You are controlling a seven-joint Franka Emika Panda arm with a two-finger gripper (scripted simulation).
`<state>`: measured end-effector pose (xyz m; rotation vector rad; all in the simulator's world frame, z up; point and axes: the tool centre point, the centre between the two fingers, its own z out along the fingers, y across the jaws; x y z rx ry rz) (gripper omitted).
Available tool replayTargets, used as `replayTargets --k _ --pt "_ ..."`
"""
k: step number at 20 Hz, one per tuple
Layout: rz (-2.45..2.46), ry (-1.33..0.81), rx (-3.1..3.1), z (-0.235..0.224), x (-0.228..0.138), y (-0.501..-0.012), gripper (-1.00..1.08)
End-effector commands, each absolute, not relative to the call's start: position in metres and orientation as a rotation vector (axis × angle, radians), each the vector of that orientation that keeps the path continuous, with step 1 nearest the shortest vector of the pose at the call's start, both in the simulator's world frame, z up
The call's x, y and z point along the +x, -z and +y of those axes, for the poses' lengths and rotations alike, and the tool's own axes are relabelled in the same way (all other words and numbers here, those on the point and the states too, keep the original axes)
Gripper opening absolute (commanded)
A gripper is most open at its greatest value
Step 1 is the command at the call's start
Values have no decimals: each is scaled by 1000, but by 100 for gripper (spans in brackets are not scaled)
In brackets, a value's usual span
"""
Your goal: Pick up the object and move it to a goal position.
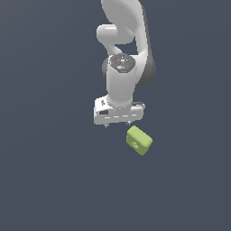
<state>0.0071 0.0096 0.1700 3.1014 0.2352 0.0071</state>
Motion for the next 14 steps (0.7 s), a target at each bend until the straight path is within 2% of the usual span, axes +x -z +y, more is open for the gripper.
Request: replayTargets --k 1,14 --pt "295 -5 3097 16 9 -168 100" --pt "875 4 3002 78 26 -154 100"
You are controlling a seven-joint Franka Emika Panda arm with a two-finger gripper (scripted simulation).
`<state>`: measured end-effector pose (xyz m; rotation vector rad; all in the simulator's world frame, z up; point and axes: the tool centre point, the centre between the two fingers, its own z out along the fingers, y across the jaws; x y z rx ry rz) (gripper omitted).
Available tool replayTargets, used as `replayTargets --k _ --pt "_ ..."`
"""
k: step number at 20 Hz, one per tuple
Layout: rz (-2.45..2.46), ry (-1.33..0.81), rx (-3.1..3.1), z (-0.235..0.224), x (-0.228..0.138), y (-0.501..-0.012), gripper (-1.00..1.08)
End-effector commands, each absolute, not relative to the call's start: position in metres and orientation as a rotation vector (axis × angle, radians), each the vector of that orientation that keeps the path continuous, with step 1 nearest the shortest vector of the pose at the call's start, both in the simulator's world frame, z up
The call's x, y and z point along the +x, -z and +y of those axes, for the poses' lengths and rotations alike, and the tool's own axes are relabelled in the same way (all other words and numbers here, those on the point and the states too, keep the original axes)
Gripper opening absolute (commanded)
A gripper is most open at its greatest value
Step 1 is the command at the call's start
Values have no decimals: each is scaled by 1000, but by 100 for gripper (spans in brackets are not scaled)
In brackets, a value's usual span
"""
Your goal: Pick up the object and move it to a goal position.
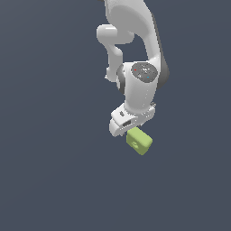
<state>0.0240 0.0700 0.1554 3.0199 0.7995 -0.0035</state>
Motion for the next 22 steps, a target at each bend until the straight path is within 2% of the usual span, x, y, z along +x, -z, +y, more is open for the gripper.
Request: replayTargets --k 1,10,22 --pt "918 4 2991 83 27 -153 100" --pt "1167 1 2915 112 32 -147 100" --pt "1197 0 2905 115 32 -132 100"
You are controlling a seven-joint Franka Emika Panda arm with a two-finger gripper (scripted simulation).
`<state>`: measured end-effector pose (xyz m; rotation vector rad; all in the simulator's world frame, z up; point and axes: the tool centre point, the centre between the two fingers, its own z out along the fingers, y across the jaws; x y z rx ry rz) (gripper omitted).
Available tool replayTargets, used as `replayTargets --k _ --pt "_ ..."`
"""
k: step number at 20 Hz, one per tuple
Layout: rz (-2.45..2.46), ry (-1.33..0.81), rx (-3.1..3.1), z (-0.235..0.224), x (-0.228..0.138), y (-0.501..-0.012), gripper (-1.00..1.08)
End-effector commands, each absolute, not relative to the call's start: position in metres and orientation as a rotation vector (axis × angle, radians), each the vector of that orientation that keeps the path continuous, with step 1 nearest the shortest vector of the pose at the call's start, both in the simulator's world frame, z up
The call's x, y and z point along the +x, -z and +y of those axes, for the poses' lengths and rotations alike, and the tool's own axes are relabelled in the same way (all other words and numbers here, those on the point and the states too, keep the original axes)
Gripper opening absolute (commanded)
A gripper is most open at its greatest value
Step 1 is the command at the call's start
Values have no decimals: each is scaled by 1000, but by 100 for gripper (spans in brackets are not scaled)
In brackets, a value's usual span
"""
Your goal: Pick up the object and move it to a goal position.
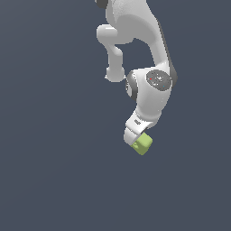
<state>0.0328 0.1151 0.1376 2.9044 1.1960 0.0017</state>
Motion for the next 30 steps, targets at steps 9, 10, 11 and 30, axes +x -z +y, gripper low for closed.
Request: replayTargets --k 9,10,11,30 --pt "1204 0 2902 116 32 -96 100" --pt "1204 0 2902 116 32 -95 100" --pt "1204 0 2902 116 33 -96 100" --pt "1203 0 2902 121 24 -98 -100"
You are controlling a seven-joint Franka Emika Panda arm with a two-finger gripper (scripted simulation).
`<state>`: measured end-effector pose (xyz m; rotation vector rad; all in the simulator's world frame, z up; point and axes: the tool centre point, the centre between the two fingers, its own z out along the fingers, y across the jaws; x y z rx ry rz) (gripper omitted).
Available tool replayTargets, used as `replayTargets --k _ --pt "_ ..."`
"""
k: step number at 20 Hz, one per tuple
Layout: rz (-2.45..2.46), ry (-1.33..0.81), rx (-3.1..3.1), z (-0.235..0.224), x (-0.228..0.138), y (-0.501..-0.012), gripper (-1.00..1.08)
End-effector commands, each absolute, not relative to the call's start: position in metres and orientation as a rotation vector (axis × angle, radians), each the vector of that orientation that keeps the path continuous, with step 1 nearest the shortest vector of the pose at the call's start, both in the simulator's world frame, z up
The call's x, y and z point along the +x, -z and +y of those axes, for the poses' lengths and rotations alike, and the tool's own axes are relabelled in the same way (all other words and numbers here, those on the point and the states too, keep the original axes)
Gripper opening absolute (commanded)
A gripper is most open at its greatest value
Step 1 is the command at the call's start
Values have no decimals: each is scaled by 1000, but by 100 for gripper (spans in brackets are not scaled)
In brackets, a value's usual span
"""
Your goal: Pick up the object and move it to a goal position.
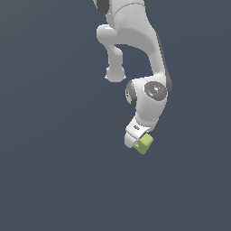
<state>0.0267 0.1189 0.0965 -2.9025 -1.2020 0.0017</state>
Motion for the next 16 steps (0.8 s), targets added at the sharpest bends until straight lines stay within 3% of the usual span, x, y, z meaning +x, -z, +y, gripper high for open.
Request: replayTargets --k 1,8,16 --pt "-1203 0 -2902 123 21 -98 -100" --pt "-1203 -1 -2902 144 -9 -104 -100" --pt "-1204 -1 -2904 188 -71 -117 -100"
